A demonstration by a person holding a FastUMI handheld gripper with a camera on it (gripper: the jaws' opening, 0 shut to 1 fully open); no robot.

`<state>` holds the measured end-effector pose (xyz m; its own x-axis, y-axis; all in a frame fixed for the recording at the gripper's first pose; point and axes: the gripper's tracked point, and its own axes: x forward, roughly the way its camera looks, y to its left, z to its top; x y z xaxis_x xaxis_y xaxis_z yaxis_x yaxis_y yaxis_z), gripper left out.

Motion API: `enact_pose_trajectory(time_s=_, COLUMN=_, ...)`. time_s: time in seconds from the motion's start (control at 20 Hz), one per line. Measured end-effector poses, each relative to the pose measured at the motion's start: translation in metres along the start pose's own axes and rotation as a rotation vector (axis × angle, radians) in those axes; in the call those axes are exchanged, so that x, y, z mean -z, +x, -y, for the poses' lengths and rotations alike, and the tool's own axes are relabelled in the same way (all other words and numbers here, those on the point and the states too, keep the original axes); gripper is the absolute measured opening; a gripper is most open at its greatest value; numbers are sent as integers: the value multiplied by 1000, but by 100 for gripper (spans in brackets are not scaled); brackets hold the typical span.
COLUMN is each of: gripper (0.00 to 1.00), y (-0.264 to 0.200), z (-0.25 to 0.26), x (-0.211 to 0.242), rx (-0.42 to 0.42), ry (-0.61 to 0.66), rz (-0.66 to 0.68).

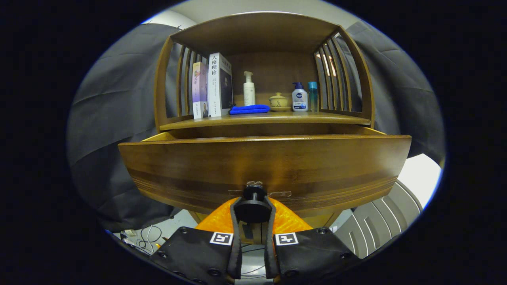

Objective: Pull open the drawer, take out the items inside it, and place them on the countertop above the cabinet.

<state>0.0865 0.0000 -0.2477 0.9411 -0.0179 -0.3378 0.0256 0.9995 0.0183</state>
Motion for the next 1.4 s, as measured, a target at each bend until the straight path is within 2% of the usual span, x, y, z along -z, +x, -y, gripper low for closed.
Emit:
enact_pose_trajectory(time_s=0.45, gripper=25, y=-50, z=-7, x=23, rx=-36, ry=-43, rz=-16)
enact_pose_trajectory(time_s=1.15, gripper=25, y=-74, z=-11, x=38, rx=-75, ry=-71, rz=-36)
enact_pose_trajectory(time_s=1.25, gripper=29, y=-76, z=-12, x=40, rx=-85, ry=-46, rz=-56)
enact_pose_trajectory(time_s=1.3, gripper=42, y=-78, z=-7, x=40, rx=-74, ry=-40, rz=-62)
enact_pose_trajectory(time_s=1.4, gripper=61, y=-88, z=2, x=35, rx=-70, ry=-63, rz=-65)
